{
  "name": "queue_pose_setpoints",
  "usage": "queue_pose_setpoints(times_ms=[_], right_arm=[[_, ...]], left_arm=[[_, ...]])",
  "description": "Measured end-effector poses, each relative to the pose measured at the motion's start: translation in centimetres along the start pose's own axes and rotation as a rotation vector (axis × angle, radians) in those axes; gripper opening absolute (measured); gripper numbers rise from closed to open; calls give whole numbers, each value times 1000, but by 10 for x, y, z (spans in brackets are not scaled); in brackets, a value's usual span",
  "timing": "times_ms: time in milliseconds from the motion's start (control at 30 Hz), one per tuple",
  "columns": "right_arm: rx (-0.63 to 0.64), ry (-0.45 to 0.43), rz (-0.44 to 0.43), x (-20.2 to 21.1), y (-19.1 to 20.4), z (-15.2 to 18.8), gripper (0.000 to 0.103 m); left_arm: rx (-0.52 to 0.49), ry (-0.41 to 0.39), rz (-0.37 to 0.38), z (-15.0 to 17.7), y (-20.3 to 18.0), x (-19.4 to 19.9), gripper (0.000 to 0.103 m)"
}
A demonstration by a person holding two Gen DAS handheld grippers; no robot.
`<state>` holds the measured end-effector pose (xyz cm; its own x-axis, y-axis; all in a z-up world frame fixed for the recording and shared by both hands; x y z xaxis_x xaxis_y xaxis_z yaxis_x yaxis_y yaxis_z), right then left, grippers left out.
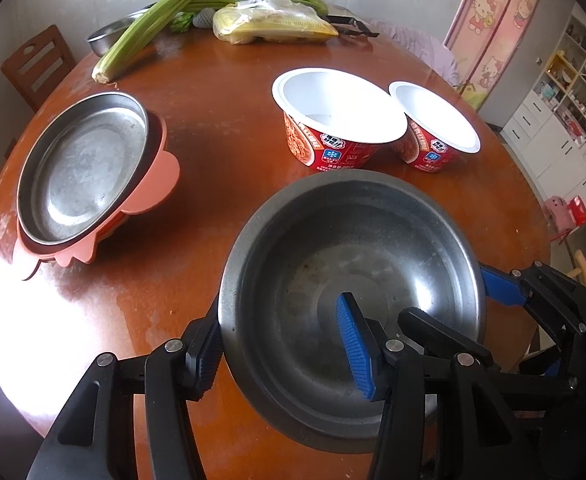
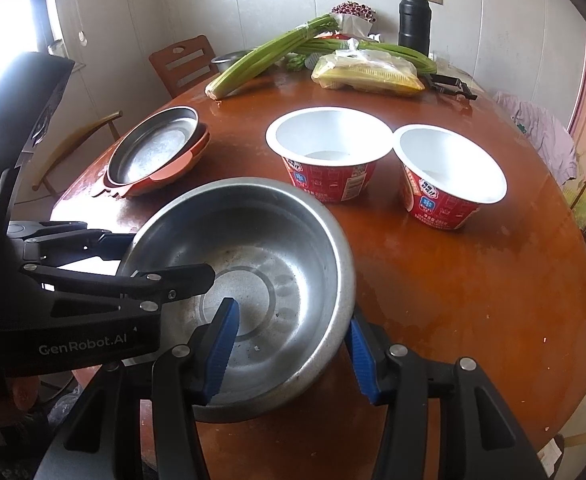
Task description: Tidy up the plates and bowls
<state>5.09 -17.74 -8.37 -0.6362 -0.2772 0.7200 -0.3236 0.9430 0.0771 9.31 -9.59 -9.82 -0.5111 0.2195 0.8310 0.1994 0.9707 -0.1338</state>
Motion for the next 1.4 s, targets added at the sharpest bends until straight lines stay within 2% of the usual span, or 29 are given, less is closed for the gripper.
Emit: queue_pose_setpoints(times_ms=[633,933,1400], right_arm=[[-38,1,-47,-2,-1,3,53],[-63,-16,-58,1,-5,1,53],[-120,-67,-57,16,-18,-6,53]], left_arm=[[15,-1,18,2,1,1,56],[19,-19,0,-1,4,7,56],[35,-89,-57,-11,17,28,58]])
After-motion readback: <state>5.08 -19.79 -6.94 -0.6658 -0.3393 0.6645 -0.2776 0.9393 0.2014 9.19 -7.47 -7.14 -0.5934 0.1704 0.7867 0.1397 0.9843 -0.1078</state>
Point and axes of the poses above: each gripper's, at about its wrist camera, not at the fingertips, and x roughly against the way its jaws point, y to its left, z to its underside, the point moved 8 cm from there along -x, roughly the way its jaws point, and after that the axes turned 6 degrees about -y, right-handed, at the moved point
